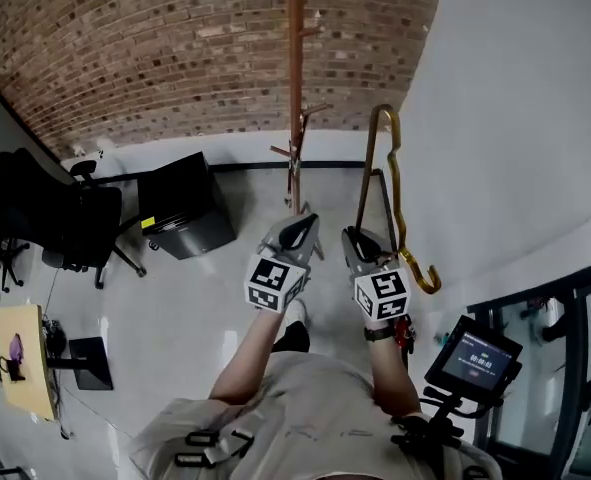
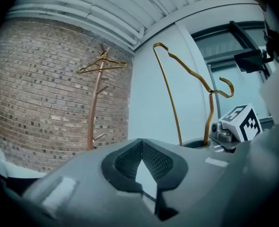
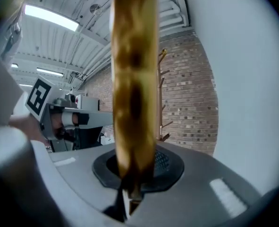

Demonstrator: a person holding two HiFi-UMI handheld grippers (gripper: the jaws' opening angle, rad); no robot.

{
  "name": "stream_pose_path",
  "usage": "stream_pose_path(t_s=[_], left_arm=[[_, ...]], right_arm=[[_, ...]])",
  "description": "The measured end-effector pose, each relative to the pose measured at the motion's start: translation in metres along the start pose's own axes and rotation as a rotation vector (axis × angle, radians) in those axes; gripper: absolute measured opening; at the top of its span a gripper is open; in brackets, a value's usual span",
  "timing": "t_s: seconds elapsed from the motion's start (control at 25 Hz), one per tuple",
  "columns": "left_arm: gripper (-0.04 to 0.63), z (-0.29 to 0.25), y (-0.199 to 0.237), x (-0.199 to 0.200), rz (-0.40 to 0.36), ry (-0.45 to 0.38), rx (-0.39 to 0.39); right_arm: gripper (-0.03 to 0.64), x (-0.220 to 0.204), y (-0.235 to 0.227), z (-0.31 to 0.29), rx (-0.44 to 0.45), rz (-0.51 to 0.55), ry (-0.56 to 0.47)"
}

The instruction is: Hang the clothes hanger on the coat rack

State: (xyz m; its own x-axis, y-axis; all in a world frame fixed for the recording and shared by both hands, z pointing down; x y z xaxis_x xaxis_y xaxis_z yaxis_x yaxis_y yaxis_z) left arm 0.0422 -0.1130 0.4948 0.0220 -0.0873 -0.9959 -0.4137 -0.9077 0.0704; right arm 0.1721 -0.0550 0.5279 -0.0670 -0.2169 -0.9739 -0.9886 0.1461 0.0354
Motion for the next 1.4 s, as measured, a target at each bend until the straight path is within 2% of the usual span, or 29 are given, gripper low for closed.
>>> stream_pose_path(t_s=[0.24,0.48,0.72,0.88,1.08,1.2,1.32,1.4], left_arm=[[0.002,-0.01,0.093,0.034,-0.011,-0.045,0.068],[0.002,-0.044,0.157,0.02,-0.002,-0.012,0.122],[0.002,-0.031,0.168,0.023,-0.007,0.001,0.17],[0.002,-0.036,0.174,0.035,-0.027,0.001,0.208],[0.002,-0.071,0.194,0.034,0.002,0.011,0.269],[0.002,-0.071,0.192,0.03,0.005,0.005,0.296],[0.002,-0.073,0.191,0.031,0.004,0.0,0.328],[0.002,-0.077,0.194,0.034,-0.01,0.0,0.357]], right_arm=[[0.038,0.035,0.015,-0.091,0.12,0.063,0.042],[0.038,0.027,-0.001,-0.17,0.319,0.131,0.193],[0.039,0.051,-0.009,-0.195,0.461,0.268,0.279],[0.039,0.082,-0.026,-0.226,0.639,0.382,0.353],[0.038,0.116,-0.058,-0.287,0.83,0.464,0.449],[0.038,0.127,-0.06,-0.302,0.888,0.477,0.489],[0.038,0.131,-0.067,-0.318,0.903,0.508,0.532],[0.037,0.133,-0.073,-0.327,0.919,0.516,0.518]])
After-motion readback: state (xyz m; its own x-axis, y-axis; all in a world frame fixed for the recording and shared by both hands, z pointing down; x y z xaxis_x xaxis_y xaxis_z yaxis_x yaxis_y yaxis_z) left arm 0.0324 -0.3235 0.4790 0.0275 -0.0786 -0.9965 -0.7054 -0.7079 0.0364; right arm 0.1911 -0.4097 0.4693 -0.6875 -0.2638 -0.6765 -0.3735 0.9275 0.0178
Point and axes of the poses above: the fingertips, and each gripper's own axes: z backward along the fingers, y to its left, x out of its top, the point moved 6 cm from there along z, backward along the fingers, and after that the axes turned 10 degrees about -x, right-handed, at the moved point
